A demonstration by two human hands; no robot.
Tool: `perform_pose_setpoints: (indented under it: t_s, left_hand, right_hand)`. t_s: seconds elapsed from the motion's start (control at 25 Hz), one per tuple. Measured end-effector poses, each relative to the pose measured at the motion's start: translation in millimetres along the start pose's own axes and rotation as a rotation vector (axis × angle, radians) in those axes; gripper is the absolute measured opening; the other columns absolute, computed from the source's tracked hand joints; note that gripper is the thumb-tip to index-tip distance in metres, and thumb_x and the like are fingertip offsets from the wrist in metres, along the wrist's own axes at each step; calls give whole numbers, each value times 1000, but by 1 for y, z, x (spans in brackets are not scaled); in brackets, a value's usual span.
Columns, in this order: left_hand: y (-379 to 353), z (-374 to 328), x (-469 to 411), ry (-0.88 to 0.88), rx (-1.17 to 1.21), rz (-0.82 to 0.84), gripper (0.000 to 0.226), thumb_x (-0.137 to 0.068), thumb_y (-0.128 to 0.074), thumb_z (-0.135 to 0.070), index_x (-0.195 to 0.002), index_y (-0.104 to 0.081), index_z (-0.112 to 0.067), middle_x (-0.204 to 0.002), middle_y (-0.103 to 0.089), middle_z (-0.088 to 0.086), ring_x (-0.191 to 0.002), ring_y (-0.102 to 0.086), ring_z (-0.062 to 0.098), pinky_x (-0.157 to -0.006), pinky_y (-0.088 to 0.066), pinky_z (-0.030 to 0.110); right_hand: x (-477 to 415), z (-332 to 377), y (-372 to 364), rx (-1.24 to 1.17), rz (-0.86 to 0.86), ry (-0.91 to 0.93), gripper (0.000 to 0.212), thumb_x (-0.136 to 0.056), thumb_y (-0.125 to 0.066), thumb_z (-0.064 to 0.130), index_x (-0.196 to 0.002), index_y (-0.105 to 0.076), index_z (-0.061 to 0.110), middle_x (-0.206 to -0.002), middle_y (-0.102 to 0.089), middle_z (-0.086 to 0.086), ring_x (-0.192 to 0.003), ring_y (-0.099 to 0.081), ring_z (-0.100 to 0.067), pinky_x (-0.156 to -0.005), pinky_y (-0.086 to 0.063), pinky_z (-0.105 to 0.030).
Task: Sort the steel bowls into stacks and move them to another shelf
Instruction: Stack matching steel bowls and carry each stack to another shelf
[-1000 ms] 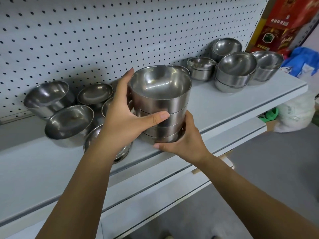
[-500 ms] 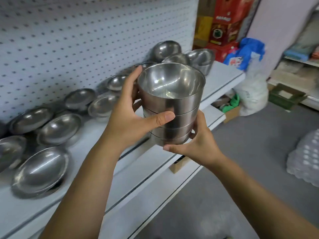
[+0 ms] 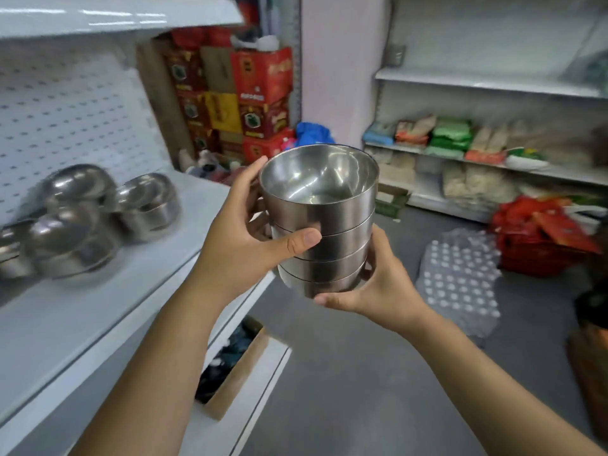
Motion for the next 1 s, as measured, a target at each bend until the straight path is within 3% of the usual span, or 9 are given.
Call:
perform_pose_setpoints:
  t_s: [0.32, 0.48, 0.56, 0.68, 0.84, 1.0]
  left_hand:
    - [-143, -6, -117, -89, 63, 209, 107, -58, -91, -41, -152, -42, -28, -138, -64, -16, -128, -60, 1, -102, -52, 26]
    - [-193, 13, -179, -84, 94, 289, 103, -63, -97, -25, -151, -43, -22, -136, -66, -10, -124, -63, 4, -98, -53, 22]
    - [-213, 27, -218, -95, 105, 330, 105, -62, -98, -29, -151, -43, -23, -135, -67, -10, -123, -63, 4, -95, -53, 20]
    - [-237, 47, -288, -121, 105, 393, 106, -60, -91, -42, -152, -41, -26, -138, -65, -8, -128, -61, 9, -104, -53, 31]
    - [-270, 64, -396, -152, 103, 468, 105, -61, -90, -46, -152, -41, -30, -141, -62, -8, -132, -58, 9, -110, -50, 39]
    - [-309, 85, -486, -155, 111, 555, 105, -60, -91, -46, -152, -41, -33, -142, -61, -9, -131, -58, 6, -108, -51, 35]
  right_hand:
    - [-30, -37, 156, 47, -208, -37, 114, -51, -104, 23, -144, -40, 27, -129, -66, 15, -121, -64, -4, -100, -55, -31]
    - [-63, -61, 206, 65, -282, -66, 116, -51, -104, 26, -146, -38, 28, -130, -65, 16, -121, -63, -1, -97, -55, -27]
    - [-90, -76, 228, 80, -315, -84, 115, -51, -104, 25, -146, -38, 29, -129, -65, 17, -121, -62, 1, -96, -55, -26]
    - [-142, -94, 260, 103, -369, -85, 117, -50, -105, 30, -146, -38, 32, -129, -67, 16, -122, -63, -3, -98, -56, -33]
    - [-225, -115, 302, 91, -460, -74, 112, -53, -104, 18, -144, -40, 29, -127, -68, 16, -119, -64, -2, -91, -54, -21]
    - [-293, -140, 340, 78, -546, -76, 111, -54, -103, 12, -145, -41, 27, -125, -68, 18, -117, -65, -1, -90, -55, -20]
Point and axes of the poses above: each hand's wrist, its own x-axis away from the middle knuckle, its own y-axis out of the back of the hand, z = x × y, the point moved 8 cm from there along -x, towards the middle knuckle
